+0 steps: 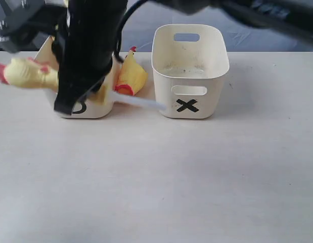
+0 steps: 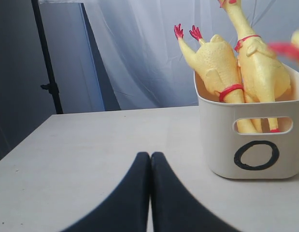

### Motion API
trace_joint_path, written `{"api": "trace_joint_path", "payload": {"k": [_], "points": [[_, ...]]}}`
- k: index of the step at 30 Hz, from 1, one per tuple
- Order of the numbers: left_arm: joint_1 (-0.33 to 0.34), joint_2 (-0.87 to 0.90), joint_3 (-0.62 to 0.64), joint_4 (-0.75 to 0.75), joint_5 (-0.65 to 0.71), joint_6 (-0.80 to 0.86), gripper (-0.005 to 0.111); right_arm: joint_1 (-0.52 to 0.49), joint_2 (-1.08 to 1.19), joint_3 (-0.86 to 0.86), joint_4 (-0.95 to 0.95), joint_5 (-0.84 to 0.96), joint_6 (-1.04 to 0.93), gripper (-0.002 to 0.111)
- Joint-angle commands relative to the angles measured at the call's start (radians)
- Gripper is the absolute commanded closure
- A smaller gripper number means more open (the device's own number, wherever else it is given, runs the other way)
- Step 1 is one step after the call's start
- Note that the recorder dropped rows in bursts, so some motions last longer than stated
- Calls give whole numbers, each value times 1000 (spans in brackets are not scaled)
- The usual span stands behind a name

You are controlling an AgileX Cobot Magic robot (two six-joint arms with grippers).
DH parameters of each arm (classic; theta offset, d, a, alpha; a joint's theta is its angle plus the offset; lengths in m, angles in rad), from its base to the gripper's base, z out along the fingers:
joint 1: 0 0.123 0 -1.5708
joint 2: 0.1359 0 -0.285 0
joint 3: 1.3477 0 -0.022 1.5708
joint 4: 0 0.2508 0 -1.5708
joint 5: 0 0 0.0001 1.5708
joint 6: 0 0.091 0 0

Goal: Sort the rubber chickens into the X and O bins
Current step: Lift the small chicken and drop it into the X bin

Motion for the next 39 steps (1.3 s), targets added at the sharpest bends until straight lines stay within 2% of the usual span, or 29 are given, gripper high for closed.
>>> {"api": "trace_joint_path", "payload": {"k": [1,5,9,14,17,25,28,32,33,34,37,39], "points": [[-10,-5,-1,-2,-5,-3,107,-85,-92,-2,-120,-133,26,109],[-10,-5,-1,-2,-5,-3,107,-239,-81,-1,-118,-349,151,109],[-10,-5,-1,-2,-5,-3,107,-359,-19,-1,-90,-512,192,109],[-10,-5,-1,-2,-5,-3,107,-458,62,-1,87,-680,296,109],[-10,-5,-1,-2,-5,-3,107,-480,103,-1,165,-680,296,109],[-10,-5,-1,-2,-5,-3,107,-486,165,-1,69,-570,291,108],[-10,-5,-1,-2,-5,-3,107,-486,181,-1,4,-512,289,89],[-10,-5,-1,-2,-5,-3,107,-486,189,-1,-30,-459,289,32],[-10,-5,-1,-2,-5,-3,107,-486,189,-1,-30,-457,292,24],[-10,-5,-1,-2,-5,-3,107,-486,189,-1,-26,-455,296,24],[-10,-5,-1,-2,-5,-3,107,-484,177,-17,-18,-452,296,38],[-10,-5,-1,-2,-5,-3,107,-475,159,-31,77,-449,228,48]]}}
